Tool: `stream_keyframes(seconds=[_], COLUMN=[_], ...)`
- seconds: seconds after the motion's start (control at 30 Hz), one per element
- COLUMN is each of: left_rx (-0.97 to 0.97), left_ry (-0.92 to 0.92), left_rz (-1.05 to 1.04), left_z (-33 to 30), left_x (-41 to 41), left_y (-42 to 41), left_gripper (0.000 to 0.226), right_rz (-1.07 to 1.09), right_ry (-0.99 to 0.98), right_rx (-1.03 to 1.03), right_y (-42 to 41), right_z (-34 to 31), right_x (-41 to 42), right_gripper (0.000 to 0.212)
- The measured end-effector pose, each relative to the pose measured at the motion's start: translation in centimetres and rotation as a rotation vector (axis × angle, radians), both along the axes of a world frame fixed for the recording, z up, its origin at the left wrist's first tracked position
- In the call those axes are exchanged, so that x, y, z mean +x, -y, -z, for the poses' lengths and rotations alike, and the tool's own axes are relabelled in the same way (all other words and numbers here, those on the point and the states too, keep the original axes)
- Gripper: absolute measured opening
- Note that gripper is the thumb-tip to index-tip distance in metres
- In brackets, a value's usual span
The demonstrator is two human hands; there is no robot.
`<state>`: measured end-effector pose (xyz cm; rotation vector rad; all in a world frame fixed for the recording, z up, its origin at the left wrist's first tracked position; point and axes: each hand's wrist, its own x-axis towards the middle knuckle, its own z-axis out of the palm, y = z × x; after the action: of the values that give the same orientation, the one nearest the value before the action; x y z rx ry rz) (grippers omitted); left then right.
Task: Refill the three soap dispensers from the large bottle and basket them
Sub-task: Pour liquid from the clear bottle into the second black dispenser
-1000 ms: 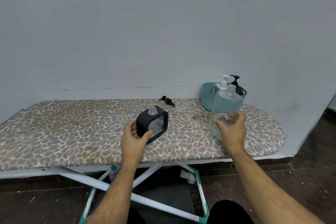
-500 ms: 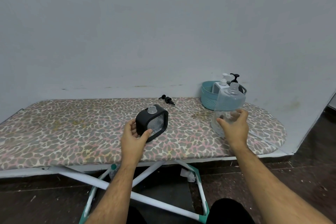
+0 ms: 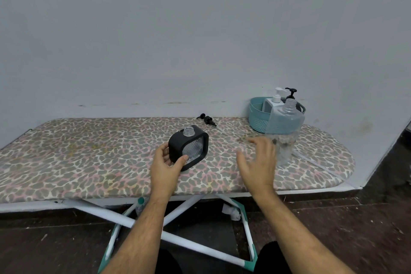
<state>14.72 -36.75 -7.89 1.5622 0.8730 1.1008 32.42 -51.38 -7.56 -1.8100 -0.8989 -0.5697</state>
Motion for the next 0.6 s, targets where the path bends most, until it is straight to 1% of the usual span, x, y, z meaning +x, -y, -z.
stream_keyframes(seconds=[0.1,0.2,0.3,0.4,0.5,0.6], left_rx=[0.013,0.066,0.096,0.103,0.084,0.075], left_ry=[-0.028,-0.12,-0.169,-0.153,-0.106,-0.089], left_rz=[0.019,0.045,0.096,0.116,0.133,0.157], left_z=[-0.2,-0.8,-1.2,-1.0,-0.5,-0.1], left_x=[0.0,-0.2,-0.6,-0.6,-0.2,0.0], left_y=[-0.1,-0.8,-1.7,-2.1,-1.8,-2.0], left_gripper=[0.058,0.06,0.063,0.063,0.063,0.061], right_rz=[-0.145,-0.2,-0.196,-0.177,-0.156,-0.161], right_ry=[-0.065,-0.149,-0.207,-0.242,-0.239,-0.219], right_rx=[-0.086,-0.186,-0.263,-0.329,-0.44,-0.544], right_y=[-1.8,-4.0,-6.6,-9.3,-12.1,-15.0], right_z=[0.0,-0.6,-1.6,-2.7,-3.5,-4.0], right_x=[-0.7,-0.5,0.8,2.5,4.2,5.9], right_gripper=[0.033,0.027,0.021,0.021,0.024,0.032])
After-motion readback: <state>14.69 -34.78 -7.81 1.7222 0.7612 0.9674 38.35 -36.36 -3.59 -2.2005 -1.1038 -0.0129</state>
